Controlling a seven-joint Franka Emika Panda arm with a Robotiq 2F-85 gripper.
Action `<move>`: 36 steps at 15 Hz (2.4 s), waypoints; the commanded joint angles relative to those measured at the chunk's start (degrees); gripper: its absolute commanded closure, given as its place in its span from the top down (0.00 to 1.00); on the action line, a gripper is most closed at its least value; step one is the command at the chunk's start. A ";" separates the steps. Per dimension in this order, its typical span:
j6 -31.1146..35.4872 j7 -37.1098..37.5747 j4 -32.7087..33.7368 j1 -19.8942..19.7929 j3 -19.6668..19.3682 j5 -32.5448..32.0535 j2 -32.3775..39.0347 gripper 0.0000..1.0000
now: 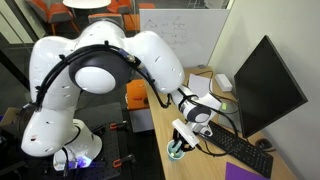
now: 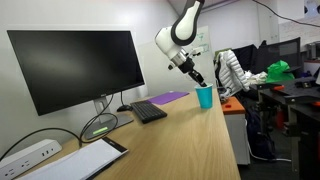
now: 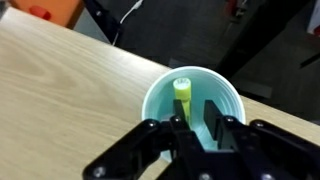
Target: Take the marker out of the cup and put it on the table
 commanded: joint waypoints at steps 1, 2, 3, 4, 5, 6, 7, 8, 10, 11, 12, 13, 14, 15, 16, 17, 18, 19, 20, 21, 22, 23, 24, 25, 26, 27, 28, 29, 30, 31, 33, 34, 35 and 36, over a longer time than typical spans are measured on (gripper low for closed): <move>-2.61 -1.65 2.42 -0.15 -0.21 -1.02 1.80 0.44; -2.62 -1.58 2.82 -0.15 -0.27 -1.14 2.33 0.44; -2.67 -1.77 3.12 -0.22 -0.24 -1.13 2.75 0.46; -2.95 -1.75 3.53 -0.20 -0.24 -1.15 3.27 0.46; -3.02 -1.59 3.75 -0.13 -0.29 -1.28 3.63 0.44; -3.22 -1.55 4.06 -0.09 -0.32 -1.42 4.06 0.40; -3.42 -1.40 4.32 -0.02 -0.36 -1.59 4.42 0.37; -3.59 -1.41 4.56 -0.02 -0.35 -1.71 4.74 0.36; -4.18 -1.14 5.03 0.08 -0.43 -2.17 5.29 0.31; -4.50 -0.96 5.25 0.16 -0.49 -2.56 5.51 0.28; -4.87 -0.84 5.55 0.18 -0.51 -2.80 5.72 0.30; -5.23 -0.73 5.79 0.20 -0.50 -2.97 5.88 0.32; -5.43 -0.62 5.96 0.23 -0.50 -3.10 5.99 0.31; -5.85 -0.62 6.16 0.29 -0.47 -3.21 6.11 0.32; -6.30 -0.61 6.30 0.35 -0.43 -3.27 6.22 0.32; -6.78 -0.59 6.42 0.45 -0.38 -3.34 6.34 0.31; -7.27 -0.51 6.54 0.55 -0.36 -3.44 6.44 0.31; -7.94 -0.45 6.74 0.68 -0.33 -3.49 6.61 0.31; -8.43 -0.19 6.89 0.79 -0.35 -3.46 6.77 0.32; -9.18 -0.15 7.14 0.87 -0.32 -3.38 6.98 0.32; -9.76 0.13 7.34 1.02 -0.35 -3.45 7.15 0.33; -10.37 0.13 7.63 1.12 -0.32 -3.47 7.37 0.30; -10.78 0.34 7.86 1.24 -0.32 -3.48 7.55 0.31; -11.10 0.57 8.13 1.37 -0.34 -3.53 7.78 0.27; -11.44 0.60 8.38 1.43 -0.31 -3.54 7.95 0.28; -11.72 0.76 8.75 1.53 -0.33 -3.65 8.24 0.25; -11.76 0.86 8.96 1.59 -0.35 -3.76 8.44 0.24; -11.63 0.96 9.16 1.64 -0.37 -3.89 8.65 0.24; -11.42 0.84 9.26 1.65 -0.34 -4.02 8.81 0.24; -11.30 0.97 9.35 1.75 -0.37 -4.19 8.97 0.25; -11.37 0.79 9.56 1.85 -0.29 -4.35 9.26 0.19; -11.45 0.53 9.48 1.87 -0.17 -4.34 9.12 0.05; -11.55 0.56 9.35 1.96 -0.12 -4.42 8.79 0.05; -11.48 0.36 9.20 1.99 -0.02 -4.50 8.42 0.05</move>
